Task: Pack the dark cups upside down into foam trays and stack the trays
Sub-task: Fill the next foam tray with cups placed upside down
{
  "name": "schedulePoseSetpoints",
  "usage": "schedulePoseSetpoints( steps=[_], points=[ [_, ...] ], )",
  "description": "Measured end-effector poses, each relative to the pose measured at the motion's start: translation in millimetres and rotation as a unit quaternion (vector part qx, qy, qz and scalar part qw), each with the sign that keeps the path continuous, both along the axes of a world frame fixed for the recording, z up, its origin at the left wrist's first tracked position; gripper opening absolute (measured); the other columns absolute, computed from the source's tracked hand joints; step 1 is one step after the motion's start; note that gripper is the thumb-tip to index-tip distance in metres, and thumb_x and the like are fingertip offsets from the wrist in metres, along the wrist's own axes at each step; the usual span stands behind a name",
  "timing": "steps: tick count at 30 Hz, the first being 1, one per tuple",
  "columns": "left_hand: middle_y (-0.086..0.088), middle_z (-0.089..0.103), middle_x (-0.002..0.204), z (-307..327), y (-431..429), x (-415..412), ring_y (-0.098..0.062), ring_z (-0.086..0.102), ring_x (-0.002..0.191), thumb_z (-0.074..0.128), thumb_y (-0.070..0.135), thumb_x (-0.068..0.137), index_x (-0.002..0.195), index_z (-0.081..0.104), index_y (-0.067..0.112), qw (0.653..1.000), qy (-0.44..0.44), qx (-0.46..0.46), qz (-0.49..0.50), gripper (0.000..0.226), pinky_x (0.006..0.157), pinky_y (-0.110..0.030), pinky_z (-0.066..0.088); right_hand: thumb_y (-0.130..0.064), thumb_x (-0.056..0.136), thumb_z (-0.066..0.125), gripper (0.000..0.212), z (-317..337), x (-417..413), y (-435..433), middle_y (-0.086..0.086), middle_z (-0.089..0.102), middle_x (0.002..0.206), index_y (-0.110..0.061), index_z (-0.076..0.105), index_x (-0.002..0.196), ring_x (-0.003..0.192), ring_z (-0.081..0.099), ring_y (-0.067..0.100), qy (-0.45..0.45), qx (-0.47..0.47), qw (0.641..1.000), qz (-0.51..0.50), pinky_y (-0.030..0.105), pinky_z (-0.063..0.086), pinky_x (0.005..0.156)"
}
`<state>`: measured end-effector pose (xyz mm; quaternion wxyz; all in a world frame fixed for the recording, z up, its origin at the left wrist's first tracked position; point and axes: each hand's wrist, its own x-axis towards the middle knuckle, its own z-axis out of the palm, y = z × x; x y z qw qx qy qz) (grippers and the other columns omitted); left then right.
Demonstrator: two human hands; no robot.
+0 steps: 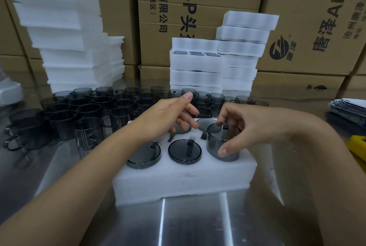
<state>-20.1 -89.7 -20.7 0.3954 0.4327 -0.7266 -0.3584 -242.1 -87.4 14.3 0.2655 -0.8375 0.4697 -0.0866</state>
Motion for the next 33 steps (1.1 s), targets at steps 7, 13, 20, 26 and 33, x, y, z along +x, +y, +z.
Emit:
schedulePoseSetpoints(
  steps=[7,13,20,26,33],
  points=[
    [0.005,0.075,0.085,-2.6,-1.5,1.0,-0.005,0.064,0.071,0.033,0.067,0.081,0.093,0.066,0.023,1.000,-0.021,-0.006,-0.011,0.056,0.066,-0.022,0.043,-0.066,0.036,0.082,0.070,2.2,-4.1,3.9,-0.012,0.062,0.083,-0.050,0.046,0.093,0.071,0.055,0.003,0.031,0.011,0.999,0.017,0.032,0.048,0.071],
    [0.005,0.075,0.085,-2.9,-0.4,0.7,-0.004,0.063,0.069,0.034,0.071,0.072,0.094,0.066,0.022,0.999,-0.023,-0.012,-0.030,0.063,0.059,-0.011,0.044,-0.060,0.039,0.085,0.065,4.8,-6.0,7.4,-0.013,0.062,0.094,-0.055,0.046,0.090,0.082,0.061,0.007,0.036,0.009,0.999,0.023,0.030,0.051,0.076],
    [0.006,0.075,0.085,-2.7,0.5,0.8,-0.004,0.063,0.069,0.035,0.069,0.085,0.092,0.067,0.023,0.999,-0.040,-0.012,-0.031,0.056,0.059,-0.010,0.044,-0.078,0.029,0.074,0.073,4.2,-2.3,7.8,-0.025,0.048,0.098,-0.050,0.044,0.090,0.084,0.052,-0.007,0.099,-0.007,0.995,-0.011,0.019,0.040,0.071],
    [0.010,0.074,0.089,-1.0,6.3,1.5,-0.001,0.064,0.076,0.049,0.061,0.078,0.095,0.068,0.026,0.995,-0.076,-0.038,-0.056,0.043,0.071,-0.018,0.052,-0.078,0.026,0.076,0.078,3.1,-6.0,4.7,-0.019,0.060,0.087,-0.048,0.048,0.091,0.072,0.055,-0.006,0.096,-0.005,0.995,-0.023,0.018,0.040,0.063],
    [0.032,0.064,0.095,5.1,14.2,2.2,0.005,0.061,0.090,0.070,0.035,0.085,0.100,0.067,0.049,0.974,-0.163,-0.111,-0.109,0.021,0.071,-0.007,0.043,-0.089,0.035,0.064,0.075,4.1,-8.1,0.6,-0.026,0.052,0.105,-0.050,0.049,0.097,0.094,0.055,-0.005,0.101,0.027,0.994,-0.002,0.019,0.043,0.080]
  ],
)
